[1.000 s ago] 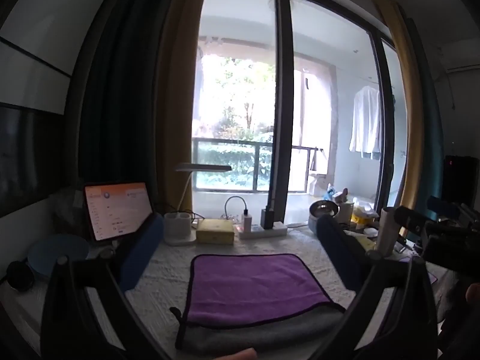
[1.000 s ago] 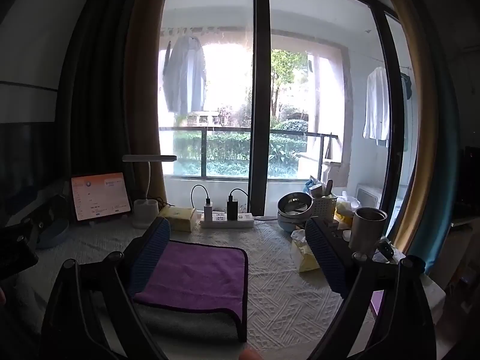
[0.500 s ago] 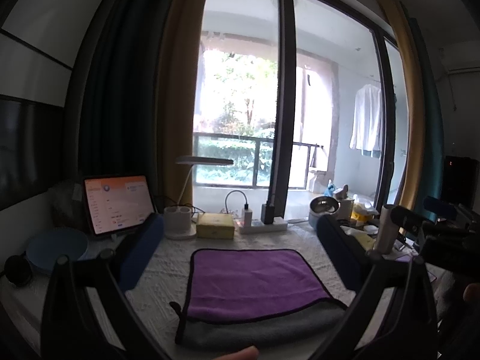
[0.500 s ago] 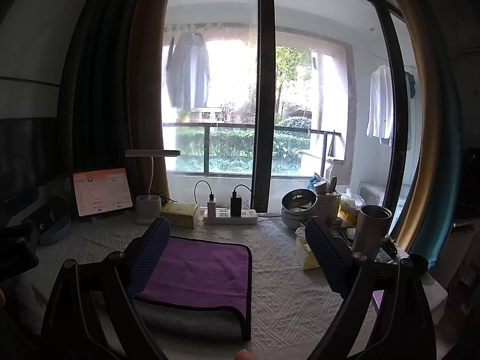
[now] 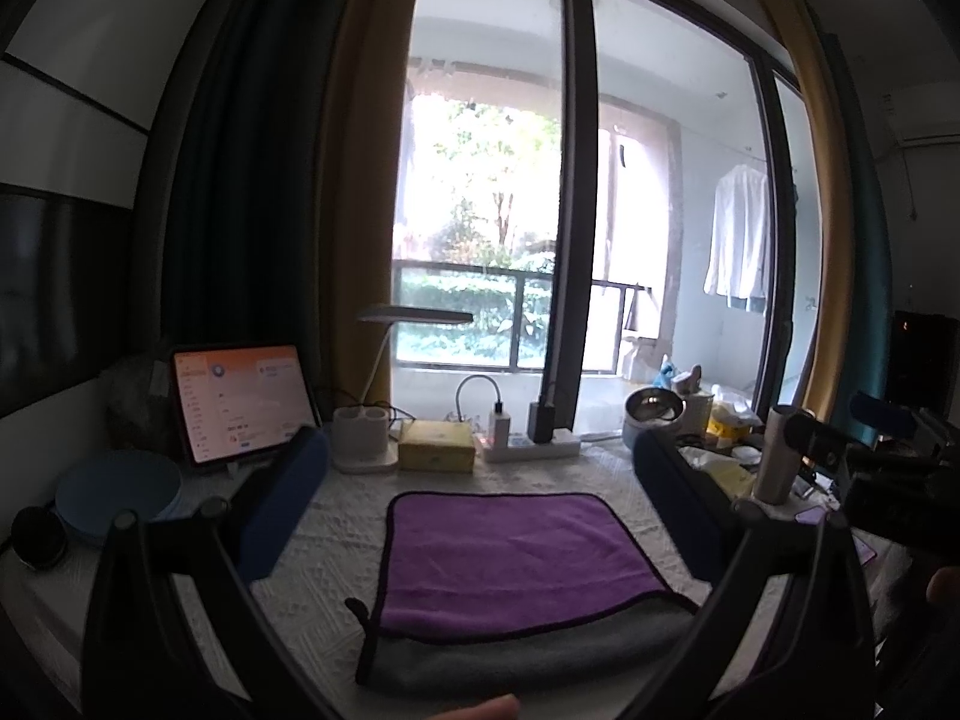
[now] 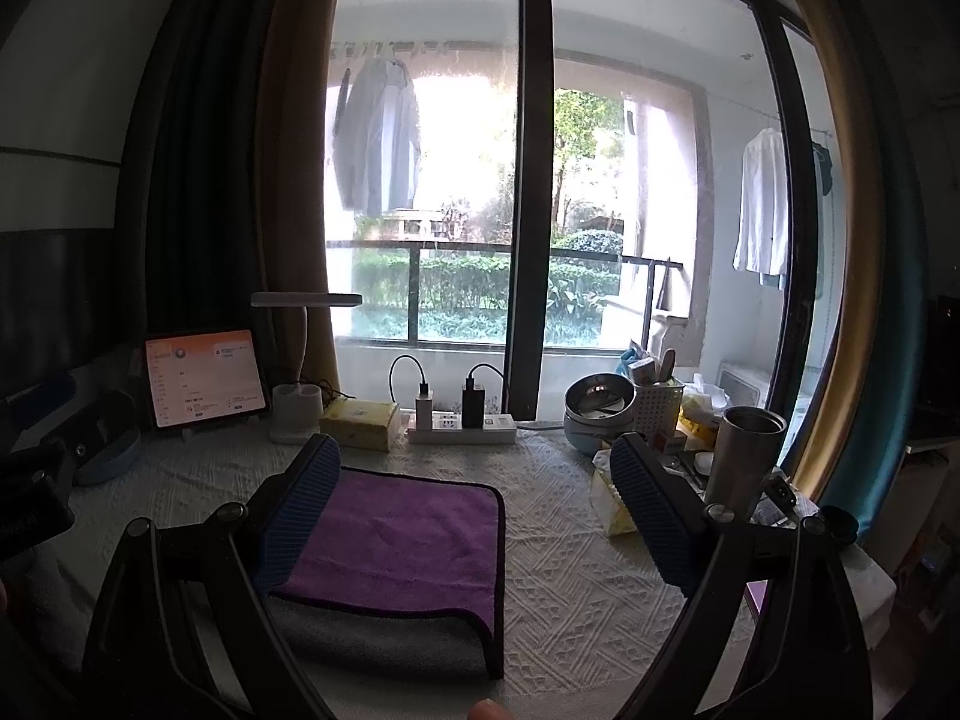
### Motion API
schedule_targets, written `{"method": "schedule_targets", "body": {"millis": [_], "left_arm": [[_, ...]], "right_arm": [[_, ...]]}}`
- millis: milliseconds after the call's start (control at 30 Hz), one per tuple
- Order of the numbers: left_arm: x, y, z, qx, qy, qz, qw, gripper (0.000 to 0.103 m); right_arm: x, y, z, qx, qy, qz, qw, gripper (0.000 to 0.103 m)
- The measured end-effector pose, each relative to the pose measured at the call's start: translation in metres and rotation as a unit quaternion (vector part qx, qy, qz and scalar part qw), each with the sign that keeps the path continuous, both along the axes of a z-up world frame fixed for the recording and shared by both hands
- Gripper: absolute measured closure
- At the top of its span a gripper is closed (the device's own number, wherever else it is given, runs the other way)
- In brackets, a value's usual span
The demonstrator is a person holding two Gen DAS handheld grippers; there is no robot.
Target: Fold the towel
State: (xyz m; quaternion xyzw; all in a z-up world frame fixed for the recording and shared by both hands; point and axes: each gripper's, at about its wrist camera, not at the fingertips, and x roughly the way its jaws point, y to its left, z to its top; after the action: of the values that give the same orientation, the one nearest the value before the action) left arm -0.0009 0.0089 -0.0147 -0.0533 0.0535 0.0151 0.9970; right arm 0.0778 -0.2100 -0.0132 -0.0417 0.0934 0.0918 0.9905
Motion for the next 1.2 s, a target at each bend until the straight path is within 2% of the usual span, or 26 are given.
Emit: {"method": "schedule_targets", "body": {"millis": [1200], "left_arm": [[0.0055,-0.0008,-0.0086,-0.003,0.012,-0.001,0.9999,0.001]], "right_arm": [[0.0046,0.0004,-0.0062,-0.003,0.012,0.002,1.0,0.01]]}}
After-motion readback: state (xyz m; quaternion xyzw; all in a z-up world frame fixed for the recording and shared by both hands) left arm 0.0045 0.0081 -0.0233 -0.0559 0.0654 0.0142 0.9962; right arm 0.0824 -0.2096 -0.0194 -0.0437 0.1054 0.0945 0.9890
